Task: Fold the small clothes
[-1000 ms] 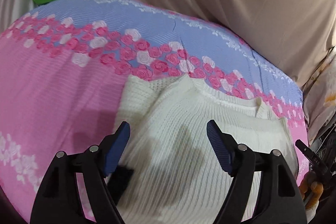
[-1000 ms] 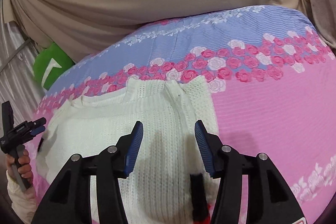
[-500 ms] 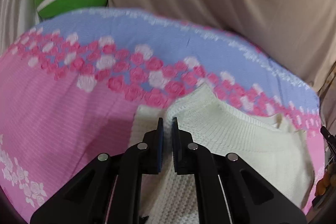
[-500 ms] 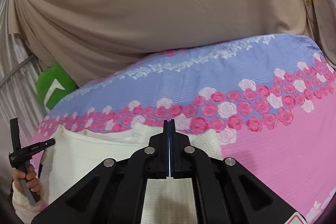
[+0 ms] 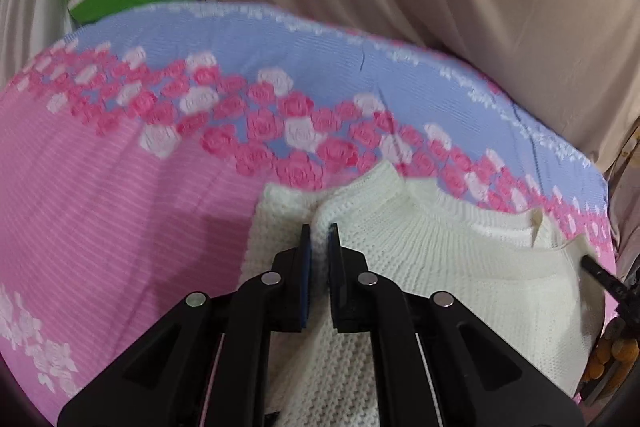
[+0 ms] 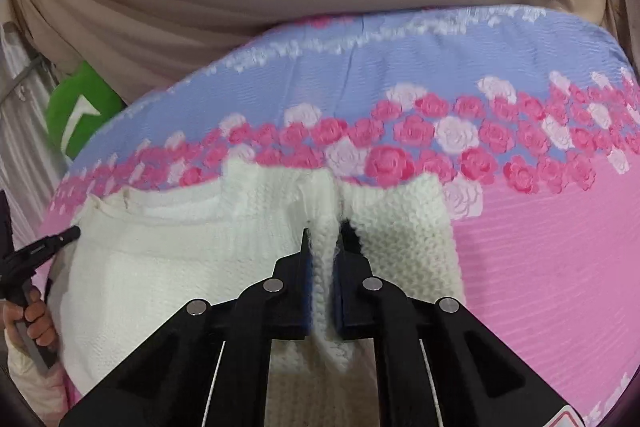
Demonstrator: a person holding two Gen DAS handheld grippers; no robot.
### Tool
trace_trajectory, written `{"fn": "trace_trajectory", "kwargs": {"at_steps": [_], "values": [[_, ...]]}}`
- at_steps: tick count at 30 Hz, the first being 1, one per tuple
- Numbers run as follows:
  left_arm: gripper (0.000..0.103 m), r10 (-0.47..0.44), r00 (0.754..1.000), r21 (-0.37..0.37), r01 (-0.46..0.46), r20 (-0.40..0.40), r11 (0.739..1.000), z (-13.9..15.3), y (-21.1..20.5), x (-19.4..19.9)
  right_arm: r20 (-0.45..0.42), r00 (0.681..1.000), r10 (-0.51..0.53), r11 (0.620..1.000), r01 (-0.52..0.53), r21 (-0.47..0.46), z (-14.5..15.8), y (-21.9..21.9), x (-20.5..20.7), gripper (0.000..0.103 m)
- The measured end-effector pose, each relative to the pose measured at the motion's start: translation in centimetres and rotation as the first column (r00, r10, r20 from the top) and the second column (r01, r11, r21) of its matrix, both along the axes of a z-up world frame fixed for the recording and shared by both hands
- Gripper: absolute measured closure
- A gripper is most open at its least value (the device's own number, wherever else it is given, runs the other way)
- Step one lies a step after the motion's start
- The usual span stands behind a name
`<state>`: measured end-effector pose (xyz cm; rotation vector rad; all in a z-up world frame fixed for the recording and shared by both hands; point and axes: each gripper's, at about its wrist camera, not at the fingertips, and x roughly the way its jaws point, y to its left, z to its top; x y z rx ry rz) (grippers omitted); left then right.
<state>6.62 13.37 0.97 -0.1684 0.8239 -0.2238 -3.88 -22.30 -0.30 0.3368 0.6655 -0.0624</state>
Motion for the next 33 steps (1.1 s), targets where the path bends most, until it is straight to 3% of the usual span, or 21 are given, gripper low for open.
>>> {"fn": "trace_trajectory", "kwargs": {"at_steps": [2, 3, 5, 7, 12, 15, 17, 19, 22, 24, 26, 28, 30, 33], "values": [[0.097, 0.011, 1.0, 0.023, -0.011, 0.005, 1.0, 0.8, 0.3, 0.3, 0.091, 0.995, -0.027, 1.0, 0.027, 0.002, 2.3, -1.0, -1.4, 0.096], [0.097, 0.014, 1.0, 0.036, -0.014, -0.005, 0.999, 0.5, 0.4, 0.7, 0.092, 0.995, -0.028, 1.0, 0.027, 0.013, 2.4, -1.6, -1.2, 0.096], [0.096, 0.023, 0.998, 0.058, -0.02, -0.058, 0.998, -1.5, 0.4, 1.9, 0.011, 0.999, -0.047, 0.999, 0.047, 0.011, 0.4, -2.9, 0.5, 0.096], [0.096, 0.021, 1.0, 0.084, -0.019, -0.016, 0.996, -2.1, 0.1, 1.6, -0.135, 0.99, -0.049, 0.999, 0.047, -0.021, -3.2, -2.9, 2.7, 0.096], [0.091, 0.021, 1.0, 0.13, -0.021, -0.002, 0.991, -1.3, -0.5, 0.9, -0.121, 0.989, -0.089, 0.996, 0.09, -0.001, -1.6, -3.1, 2.1, 0.091], [0.086, 0.062, 0.995, 0.139, -0.073, 0.081, 0.988, 1.6, -0.1, -1.3, -0.004, 0.991, -0.133, 0.99, 0.133, -0.05, 1.7, -1.7, -1.1, 0.081], [0.076, 0.079, 0.982, 0.153, -0.106, 0.174, 0.982, 4.5, -0.2, -4.0, 0.064, 0.997, -0.044, 0.998, 0.047, -0.035, 3.7, 0.8, -3.2, 0.081], [0.073, 0.0, 0.98, 0.122, -0.025, 0.201, 0.992, 6.3, -1.3, -6.4, 0.061, 0.99, 0.124, 0.992, -0.124, -0.018, 4.0, 4.6, -3.7, 0.081], [0.072, -0.192, 0.969, 0.108, 0.176, 0.158, 0.978, 6.3, -4.8, -9.2, 0.005, 0.932, 0.363, 0.932, -0.363, 0.017, 2.1, 11.2, -4.0, 0.082], [0.072, -0.275, 0.958, 0.106, 0.267, 0.078, 0.958, 4.1, -7.0, -10.2, -0.025, 0.898, 0.44, 0.898, -0.439, 0.035, 0.5, 14.0, -4.3, 0.082], [0.072, -0.293, 0.956, 0.121, 0.292, -0.007, 0.949, 1.2, -8.2, -10.7, -0.069, 0.883, 0.464, 0.886, -0.463, 0.033, -1.5, 15.4, -4.4, 0.082], [0.072, -0.281, 0.956, 0.123, 0.289, -0.081, 0.949, -1.3, -8.0, -10.6, -0.114, 0.894, 0.434, 0.9, -0.435, 0.012, -3.0, 15.0, -4.8, 0.082], [0.071, -0.265, 0.961, 0.116, 0.272, -0.075, 0.955, -2.0, -6.7, -11.1, -0.132, 0.915, 0.381, 0.924, -0.381, 0.025, -3.8, 12.6, -5.8, 0.096], [0.071, -0.199, 0.977, 0.14, 0.208, -0.076, 0.968, -1.9, -3.8, -11.3, -0.144, 0.957, 0.251, 0.968, -0.249, 0.03, -4.0, 8.3, -8.5, 0.096]]}}
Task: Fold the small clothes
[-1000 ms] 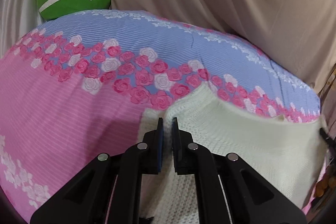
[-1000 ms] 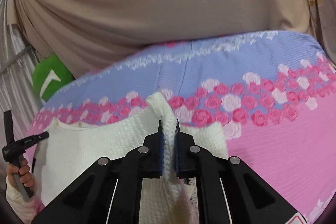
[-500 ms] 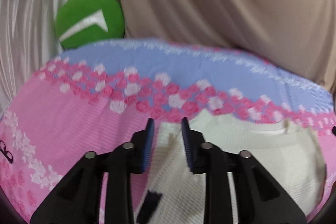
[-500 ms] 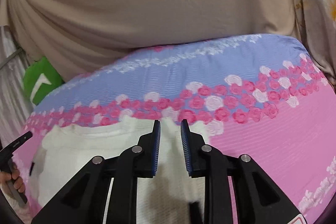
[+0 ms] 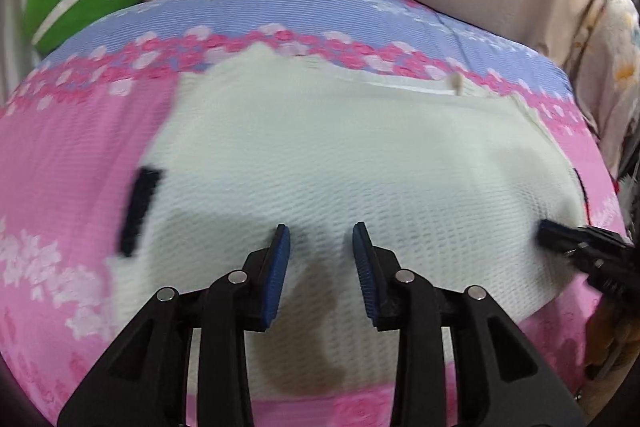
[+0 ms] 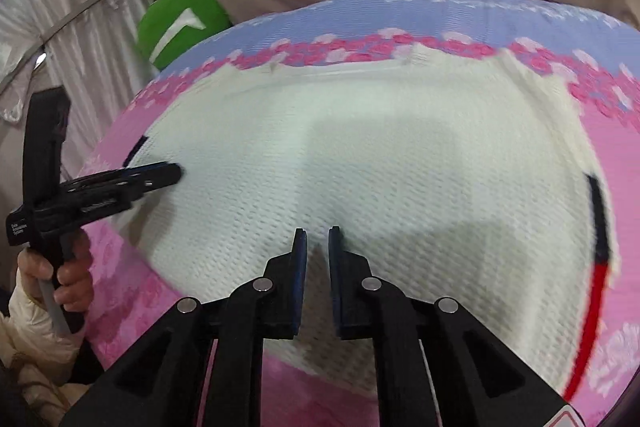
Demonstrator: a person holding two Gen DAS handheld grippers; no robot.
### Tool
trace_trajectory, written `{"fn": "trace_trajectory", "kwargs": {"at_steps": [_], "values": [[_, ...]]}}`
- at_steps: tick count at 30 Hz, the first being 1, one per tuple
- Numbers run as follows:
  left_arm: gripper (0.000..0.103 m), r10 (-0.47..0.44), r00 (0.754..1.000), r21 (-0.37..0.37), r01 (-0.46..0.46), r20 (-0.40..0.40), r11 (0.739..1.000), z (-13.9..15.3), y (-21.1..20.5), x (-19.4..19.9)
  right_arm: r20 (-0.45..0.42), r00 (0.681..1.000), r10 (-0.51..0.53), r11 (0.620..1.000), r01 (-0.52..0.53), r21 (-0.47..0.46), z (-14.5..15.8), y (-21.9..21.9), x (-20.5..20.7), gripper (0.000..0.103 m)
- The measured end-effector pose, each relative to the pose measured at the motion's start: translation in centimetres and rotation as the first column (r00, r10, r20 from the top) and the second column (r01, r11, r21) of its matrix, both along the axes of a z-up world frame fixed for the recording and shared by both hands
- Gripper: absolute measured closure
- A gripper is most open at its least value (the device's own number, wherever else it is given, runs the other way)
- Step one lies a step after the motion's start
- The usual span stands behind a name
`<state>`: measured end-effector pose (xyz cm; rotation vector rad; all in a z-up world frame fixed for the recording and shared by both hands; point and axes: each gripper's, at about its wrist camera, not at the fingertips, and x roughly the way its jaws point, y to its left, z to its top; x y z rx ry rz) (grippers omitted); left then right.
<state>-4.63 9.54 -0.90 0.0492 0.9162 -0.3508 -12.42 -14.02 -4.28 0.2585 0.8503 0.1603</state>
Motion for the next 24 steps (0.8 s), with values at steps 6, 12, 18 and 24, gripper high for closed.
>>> {"fn": "trace_trajectory", "kwargs": {"at_steps": [6, 12, 18, 24], "values": [[0.078, 0.097, 0.995, -0.033, -0.098, -0.027, 0.995, -0.9, 4.9, -0.2, -0.038, 0.959, -0.28, 0.957, 0.282, 0.063, -1.9, -10.0, -5.8, 0.103], [0.071, 0.127, 0.99, -0.109, -0.12, 0.058, 0.987, 3.1, 4.5, 0.5, 0.105, 0.961, -0.254, 0.967, 0.256, -0.002, 3.8, -8.1, -3.9, 0.089], [0.066, 0.114, 0.991, -0.107, -0.106, 0.068, 0.989, 3.9, 1.2, 7.2, 0.11, 0.989, -0.1, 0.995, 0.1, 0.001, 5.1, -4.7, 6.3, 0.09], [0.067, 0.161, 0.987, -0.012, -0.161, 0.028, 0.987, -0.3, 0.0, 11.3, -0.032, 0.978, -0.207, 0.978, 0.207, 0.017, -0.3, -6.6, 12.1, 0.101]]}}
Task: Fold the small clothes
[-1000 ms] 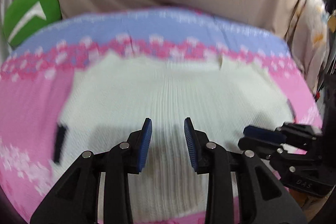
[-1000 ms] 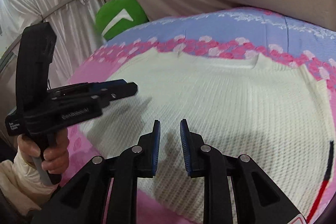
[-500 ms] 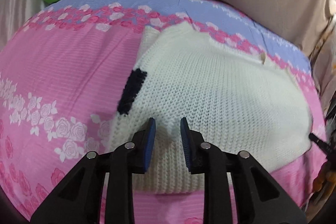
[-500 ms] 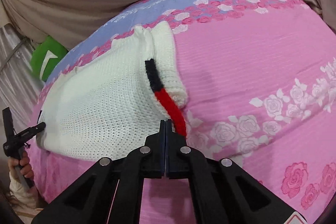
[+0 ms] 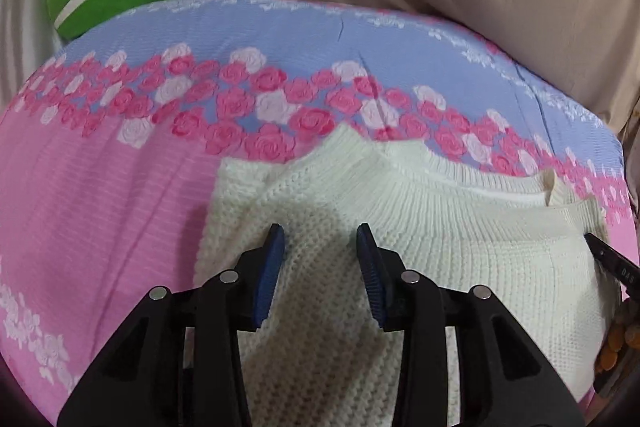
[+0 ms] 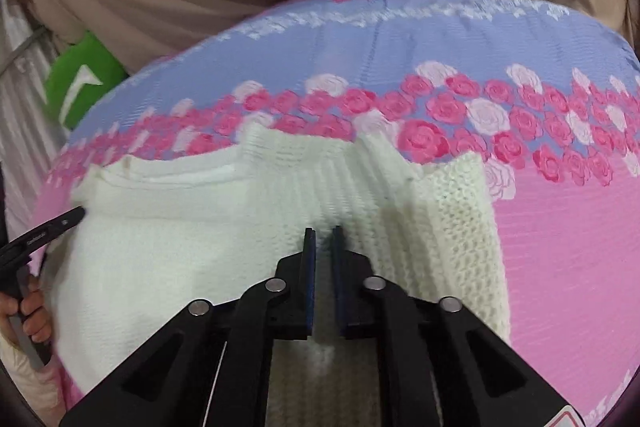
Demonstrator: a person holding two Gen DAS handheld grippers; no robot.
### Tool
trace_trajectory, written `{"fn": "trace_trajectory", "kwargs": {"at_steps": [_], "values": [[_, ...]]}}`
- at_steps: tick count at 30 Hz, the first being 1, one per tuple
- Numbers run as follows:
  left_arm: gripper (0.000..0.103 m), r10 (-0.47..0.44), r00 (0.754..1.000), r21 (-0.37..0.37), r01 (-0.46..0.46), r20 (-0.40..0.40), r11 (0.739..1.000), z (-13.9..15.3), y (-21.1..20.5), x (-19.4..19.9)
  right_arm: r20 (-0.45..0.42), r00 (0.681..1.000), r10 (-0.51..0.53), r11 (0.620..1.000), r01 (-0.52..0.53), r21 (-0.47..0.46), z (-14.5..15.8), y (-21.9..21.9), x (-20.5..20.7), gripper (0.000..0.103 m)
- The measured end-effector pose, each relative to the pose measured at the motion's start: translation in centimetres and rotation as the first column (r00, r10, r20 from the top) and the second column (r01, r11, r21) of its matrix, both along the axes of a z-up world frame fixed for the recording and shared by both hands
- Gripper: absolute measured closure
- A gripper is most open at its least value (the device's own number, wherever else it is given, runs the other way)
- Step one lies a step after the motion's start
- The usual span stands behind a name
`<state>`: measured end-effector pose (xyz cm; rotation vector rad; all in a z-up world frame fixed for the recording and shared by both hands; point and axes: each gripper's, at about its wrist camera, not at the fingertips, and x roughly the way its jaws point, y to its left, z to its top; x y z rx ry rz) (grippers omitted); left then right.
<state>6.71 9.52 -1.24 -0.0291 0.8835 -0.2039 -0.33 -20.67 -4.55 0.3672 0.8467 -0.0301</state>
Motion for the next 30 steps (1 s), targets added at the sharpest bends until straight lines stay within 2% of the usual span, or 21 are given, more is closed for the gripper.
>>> {"fn": "trace_trajectory", "kwargs": {"at_steps": [1, 4, 6, 7, 8, 10, 11, 12, 13, 14, 15, 17, 20, 24, 25, 26, 29, 30], "values": [[0.067, 0.0, 1.0, 0.018, 0.0, 0.003, 1.0, 0.0, -0.2, -0.2, -0.006, 1.0, -0.01, 1.0, 0.01, 0.01, 0.5, -0.1, -0.2, 0.1], [0.065, 0.006, 1.0, 0.02, -0.006, 0.011, 1.0, 0.0, -0.3, -0.3, 0.066, 0.997, -0.034, 0.998, 0.037, -0.046, 2.6, 0.6, -1.6, 0.096], [0.062, 0.008, 1.0, 0.012, -0.008, 0.016, 1.0, -0.1, -0.4, -0.1, 0.041, 0.997, -0.066, 0.995, 0.068, -0.067, 1.6, -0.2, -0.8, 0.096], [0.06, 0.006, 1.0, 0.012, -0.006, 0.018, 1.0, 0.0, -0.5, 0.0, 0.004, 0.997, -0.082, 0.995, 0.082, -0.061, 0.4, -0.9, 0.3, 0.099], [0.057, 0.005, 1.0, 0.017, -0.006, 0.02, 1.0, 0.0, -0.8, 0.3, 0.015, 0.996, -0.085, 0.996, 0.085, -0.017, -0.3, -1.7, 0.6, 0.1], [0.056, 0.014, 1.0, 0.022, -0.014, 0.016, 1.0, 0.4, -1.0, 0.2, -0.002, 0.994, -0.107, 0.994, 0.107, 0.029, 0.7, -2.4, 0.4, 0.1], [0.056, 0.018, 1.0, 0.008, -0.018, 0.014, 1.0, 0.8, -0.6, -0.1, 0.018, 0.993, -0.119, 0.993, 0.118, 0.018, 1.7, -2.1, -0.2, 0.098], [0.056, 0.023, 1.0, -0.015, -0.023, 0.015, 1.0, 1.4, -0.1, -0.7, 0.037, 0.994, -0.104, 0.995, 0.103, 0.007, 2.6, -1.5, -0.8, 0.086], [0.055, 0.034, 0.999, -0.037, -0.033, 0.029, 0.999, 2.4, 0.9, -1.7, 0.06, 0.996, -0.063, 0.998, 0.063, -0.005, 3.7, -0.4, -1.6, 0.086], [0.049, 0.054, 0.997, -0.049, -0.051, 0.048, 0.997, 3.2, 2.1, -2.9, 0.086, 0.996, -0.01, 1.0, 0.01, 0.002, 4.6, 1.0, -2.7, 0.086], [0.039, 0.084, 0.994, -0.06, -0.08, 0.065, 0.995, 4.0, 3.5, -4.1, 0.103, 0.994, 0.038, 0.999, -0.039, 0.015, 5.1, 2.4, -3.6, 0.086], [0.032, 0.139, 0.988, -0.072, -0.133, 0.073, 0.988, 4.5, 6.2, -6.2, 0.112, 0.984, 0.141, 0.99, -0.143, 0.016, 5.3, 5.8, -4.7, 0.086], [0.025, 0.197, 0.98, -0.101, -0.196, 0.0, 0.975, 3.2, 9.4, -8.1, 0.089, 0.953, 0.289, 0.955, -0.293, 0.036, 4.2, 10.8, -4.9, 0.086], [0.023, 0.195, 0.969, -0.237, -0.228, -0.153, 0.944, -0.8, 11.3, -9.2, 0.008, 0.929, 0.369, 0.929, -0.369, 0.005, 0.5, 15.0, -3.3, 0.086], [0.023, 0.178, 0.967, -0.282, -0.225, -0.181, 0.933, -1.7, 11.3, -9.4, 0.022, 0.931, 0.365, 0.931, -0.365, -0.007, 0.0, 15.2, -3.1, 0.088], [0.021, 0.19, 0.971, -0.285, -0.225, -0.147, 0.932, -1.6, 11.1, -9.8, 0.042, 0.931, 0.364, 0.932, -0.364, -0.011, -0.2, 15.2, -3.3, 0.089], [0.021, 0.155, 0.976, -0.312, -0.196, -0.152, 0.93, -1.6, 9.9, -9.6, 0.046, 0.931, 0.363, 0.931, -0.364, 0.025, -0.3, 14.5, -3.1, 0.091], [0.03, 0.137, 0.979, -0.321, -0.181, -0.153, 0.93, -1.6, 9.5, -9.3, 0.054, 0.931, 0.36, 0.931, -0.363, 0.041, -0.4, 14.2, -3.1, 0.092]]}}
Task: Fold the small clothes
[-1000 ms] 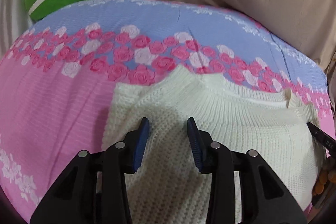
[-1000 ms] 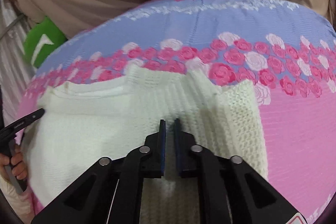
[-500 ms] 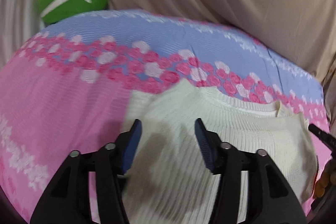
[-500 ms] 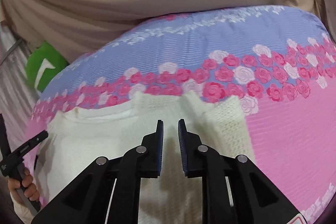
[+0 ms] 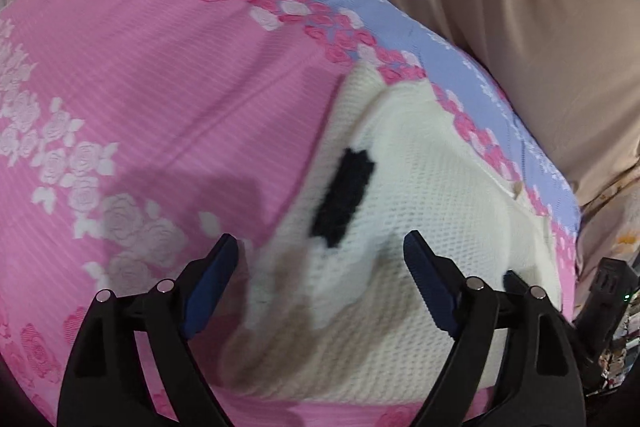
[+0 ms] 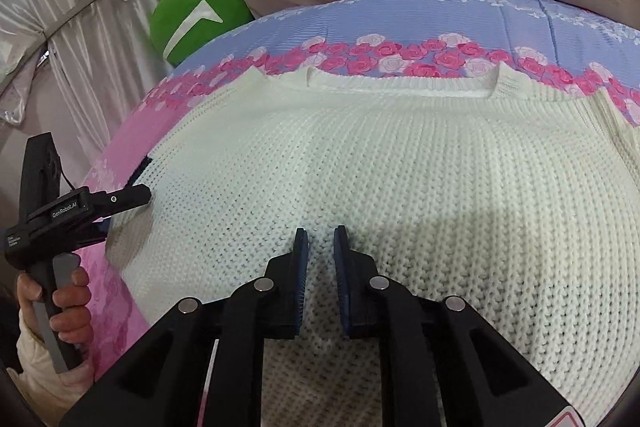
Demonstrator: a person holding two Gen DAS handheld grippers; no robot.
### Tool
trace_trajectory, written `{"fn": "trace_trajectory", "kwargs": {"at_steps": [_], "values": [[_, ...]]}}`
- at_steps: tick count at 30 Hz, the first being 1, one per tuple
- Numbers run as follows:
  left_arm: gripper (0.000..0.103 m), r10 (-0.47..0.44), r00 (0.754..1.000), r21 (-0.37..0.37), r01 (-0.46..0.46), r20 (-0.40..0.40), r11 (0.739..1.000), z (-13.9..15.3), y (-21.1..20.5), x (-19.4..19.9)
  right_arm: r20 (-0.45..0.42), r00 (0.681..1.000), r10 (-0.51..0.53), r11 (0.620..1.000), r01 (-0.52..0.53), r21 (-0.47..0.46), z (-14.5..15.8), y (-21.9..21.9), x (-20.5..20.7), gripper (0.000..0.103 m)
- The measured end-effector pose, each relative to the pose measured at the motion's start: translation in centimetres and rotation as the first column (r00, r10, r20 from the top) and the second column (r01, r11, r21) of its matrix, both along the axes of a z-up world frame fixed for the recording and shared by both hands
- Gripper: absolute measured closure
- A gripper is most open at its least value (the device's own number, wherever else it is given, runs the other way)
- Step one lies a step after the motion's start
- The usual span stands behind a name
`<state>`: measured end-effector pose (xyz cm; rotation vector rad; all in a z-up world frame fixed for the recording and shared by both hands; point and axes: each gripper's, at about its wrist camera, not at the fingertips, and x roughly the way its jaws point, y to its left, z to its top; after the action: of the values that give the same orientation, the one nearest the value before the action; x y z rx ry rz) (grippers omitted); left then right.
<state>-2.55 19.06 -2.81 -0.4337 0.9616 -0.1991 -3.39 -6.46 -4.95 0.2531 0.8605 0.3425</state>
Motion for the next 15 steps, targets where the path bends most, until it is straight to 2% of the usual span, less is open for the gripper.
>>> {"fn": "trace_trajectory", "kwargs": {"at_steps": [1, 2, 3, 8, 12, 15], "values": [[0.038, -0.026, 1.0, 0.006, 0.026, -0.008, 1.0, 0.1, -0.8, 0.5, 0.003, 1.0, -0.001, 1.0, 0.001, 0.012, -0.1, -0.2, -0.2, 0.092], [0.056, -0.031, 0.999, 0.02, 0.031, -0.012, 0.999, 0.2, -1.2, 0.7, 0.008, 1.0, -0.003, 1.0, 0.003, 0.021, -0.2, -0.4, -0.3, 0.092], [0.069, -0.037, 0.999, 0.035, 0.038, -0.007, 0.999, 0.6, -1.8, 0.9, 0.013, 1.0, -0.004, 1.0, 0.004, 0.023, -0.3, -0.4, -0.6, 0.092], [0.078, -0.109, 0.986, 0.108, 0.096, 0.123, 0.99, 5.2, -5.3, -0.1, 0.029, 1.0, -0.002, 1.0, 0.002, 0.014, -0.4, -0.2, -0.8, 0.092], [0.079, -0.209, 0.948, 0.161, 0.173, 0.24, 0.972, 9.3, -9.5, -1.9, 0.031, 1.0, -0.002, 1.0, 0.002, 0.015, -0.4, -0.2, -0.9, 0.092], [0.079, -0.278, 0.92, 0.189, 0.232, 0.276, 0.954, 10.8, -12.5, -2.8, 0.031, 0.999, -0.004, 1.0, 0.004, 0.018, -0.4, -0.1, -1.0, 0.092]]}}
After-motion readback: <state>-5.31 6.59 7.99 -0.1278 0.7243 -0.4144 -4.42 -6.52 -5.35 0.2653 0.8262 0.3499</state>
